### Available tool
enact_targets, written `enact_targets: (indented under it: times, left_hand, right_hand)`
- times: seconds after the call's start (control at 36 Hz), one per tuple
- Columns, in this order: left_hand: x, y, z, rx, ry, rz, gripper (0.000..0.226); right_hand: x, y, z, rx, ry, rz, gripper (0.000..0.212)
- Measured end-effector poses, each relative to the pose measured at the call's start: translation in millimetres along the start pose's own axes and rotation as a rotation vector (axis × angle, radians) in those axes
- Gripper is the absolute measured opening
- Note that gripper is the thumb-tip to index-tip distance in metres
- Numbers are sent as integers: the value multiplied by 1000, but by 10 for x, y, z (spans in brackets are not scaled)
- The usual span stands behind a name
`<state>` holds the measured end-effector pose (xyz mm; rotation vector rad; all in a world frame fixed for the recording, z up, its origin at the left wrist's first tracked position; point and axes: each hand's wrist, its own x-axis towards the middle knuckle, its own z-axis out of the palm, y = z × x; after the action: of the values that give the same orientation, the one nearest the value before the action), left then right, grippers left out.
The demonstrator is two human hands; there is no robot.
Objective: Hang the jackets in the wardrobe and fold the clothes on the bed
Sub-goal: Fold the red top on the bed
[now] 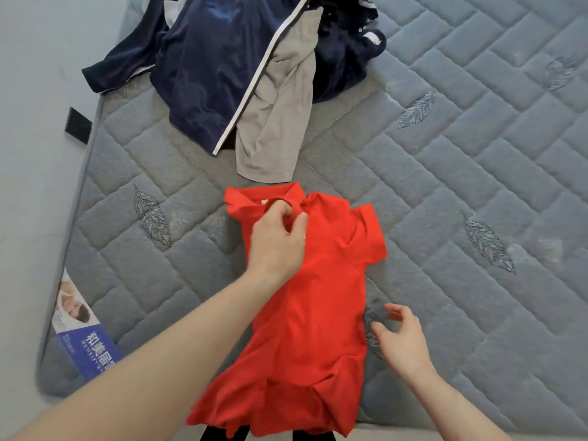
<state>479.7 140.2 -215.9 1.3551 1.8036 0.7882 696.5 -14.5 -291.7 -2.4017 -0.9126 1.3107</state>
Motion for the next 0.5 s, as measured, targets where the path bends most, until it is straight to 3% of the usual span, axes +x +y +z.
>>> enact_targets:
  times: [0.14,0.28,0.36,0.42,0.5]
  left_hand:
    - [-63,214,728,36,-162,12,21]
    - [14,252,1263,92,-305,-100,8]
    - [-43,162,1368,123,-442,-91,20]
    - [-153,49,1300,80,-404,-26,26]
    - [-401,-199,1011,23,-186,54,30]
  right_hand:
    - [79,99,-196,15,-27,-25,36]
    - [150,219,-295,6,-56,-8,36]
    - [156,268,-314,8,-56,3,36]
    - [138,298,-300,7,-61,2,36]
    - [85,317,-245,0,-104,-17,35]
